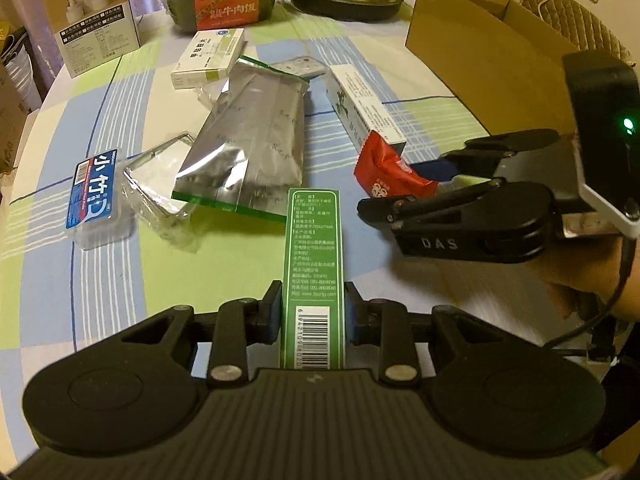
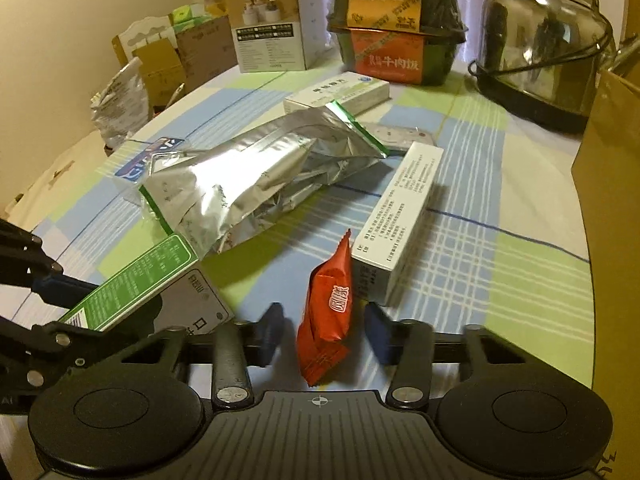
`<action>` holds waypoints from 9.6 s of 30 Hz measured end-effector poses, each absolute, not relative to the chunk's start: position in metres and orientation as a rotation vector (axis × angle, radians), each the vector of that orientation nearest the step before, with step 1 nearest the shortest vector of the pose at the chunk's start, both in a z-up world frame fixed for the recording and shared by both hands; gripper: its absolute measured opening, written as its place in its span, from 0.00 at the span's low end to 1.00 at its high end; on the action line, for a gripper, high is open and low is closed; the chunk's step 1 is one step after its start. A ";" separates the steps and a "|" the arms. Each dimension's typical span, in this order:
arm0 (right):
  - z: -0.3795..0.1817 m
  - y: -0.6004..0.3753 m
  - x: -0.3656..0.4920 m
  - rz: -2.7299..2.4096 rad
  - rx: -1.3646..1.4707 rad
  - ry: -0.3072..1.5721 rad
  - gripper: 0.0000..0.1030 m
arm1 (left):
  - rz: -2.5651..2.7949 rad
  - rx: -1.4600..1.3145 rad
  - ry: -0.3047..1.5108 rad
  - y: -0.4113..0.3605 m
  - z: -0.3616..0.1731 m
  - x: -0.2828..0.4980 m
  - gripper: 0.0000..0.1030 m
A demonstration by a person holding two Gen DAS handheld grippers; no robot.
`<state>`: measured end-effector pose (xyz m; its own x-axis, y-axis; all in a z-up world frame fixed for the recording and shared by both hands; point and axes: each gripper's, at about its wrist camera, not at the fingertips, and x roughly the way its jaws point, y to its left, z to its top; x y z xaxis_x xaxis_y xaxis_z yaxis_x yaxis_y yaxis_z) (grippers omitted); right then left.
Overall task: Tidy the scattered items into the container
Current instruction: 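Grasp the green medicine box with the left tool while the right tool grasps the red snack packet, then carry both items into the cardboard box and open both tools to release, then withdraw both tools from the cardboard box back over the table, then grasp the long white medicine box with the right tool while the left tool grasps the silver foil bag, then lift and carry the white box and foil bag toward the cardboard box with both tools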
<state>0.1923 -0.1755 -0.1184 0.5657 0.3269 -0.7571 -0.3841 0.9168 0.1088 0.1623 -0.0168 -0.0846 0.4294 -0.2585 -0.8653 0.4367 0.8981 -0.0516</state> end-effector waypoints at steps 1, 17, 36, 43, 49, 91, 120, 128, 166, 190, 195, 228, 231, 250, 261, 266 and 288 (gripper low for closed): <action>-0.118 -0.176 0.191 0.415 -0.069 0.877 0.21 | -0.436 0.190 1.037 -0.017 -0.085 0.162 0.25; -0.080 -0.204 0.125 0.304 -0.041 0.872 0.19 | -0.402 0.203 1.041 -0.028 -0.073 0.144 0.24; 0.029 -0.265 0.066 0.149 -0.018 0.736 0.19 | -0.501 0.208 0.906 -0.084 0.012 0.089 0.24; 0.052 -0.304 0.057 0.085 -0.006 0.687 0.19 | -0.557 0.209 0.868 -0.113 0.034 0.094 0.24; 0.055 -0.348 0.059 0.002 -0.004 0.676 0.19 | -0.623 0.221 0.836 -0.154 0.049 0.104 0.24; 0.012 -0.420 0.096 -0.058 0.042 0.740 0.19 | -0.733 0.210 0.853 -0.283 0.027 0.165 0.24; 0.020 -0.405 0.100 -0.034 -0.013 0.711 0.20 | -0.680 0.144 0.832 -0.246 0.029 0.163 0.27; 0.019 -0.405 0.097 -0.041 -0.017 0.714 0.20 | -0.668 0.135 0.831 -0.238 0.029 0.162 0.28; 0.068 -0.328 0.049 0.013 -0.044 0.584 0.94 | -0.313 0.093 0.833 -0.049 0.034 0.097 0.67; 0.056 -0.214 0.050 0.252 -0.087 0.647 0.94 | -0.208 0.129 0.814 0.023 0.033 0.083 0.82; 0.049 -0.206 0.061 0.263 -0.085 0.676 0.94 | -0.215 0.127 0.825 0.027 0.028 0.091 0.84; -0.057 -0.201 0.241 0.199 0.060 0.903 0.94 | -0.458 0.360 0.858 -0.024 -0.047 0.233 0.85; -0.071 -0.199 0.256 0.200 0.053 0.923 0.94 | -0.469 0.361 0.858 -0.026 -0.054 0.240 0.85; -0.107 -0.210 0.277 0.192 0.041 0.948 0.28 | -0.485 0.387 0.853 -0.055 -0.083 0.281 0.80; -0.104 -0.223 0.256 0.146 0.049 0.948 0.28 | -0.410 0.417 0.942 -0.074 -0.103 0.308 0.55; -0.100 -0.224 0.245 0.152 0.056 0.948 0.28 | -0.411 0.414 0.950 -0.072 -0.096 0.297 0.35; -0.101 -0.223 0.158 0.154 0.048 1.008 0.29 | -0.488 0.335 1.021 -0.065 -0.087 0.189 0.41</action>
<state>0.1584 -0.2226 -0.1006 0.5240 0.1508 -0.8383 -0.1067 0.9881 0.1110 0.1885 -0.0646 -0.0871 0.4309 -0.2302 -0.8726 0.5345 0.8442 0.0412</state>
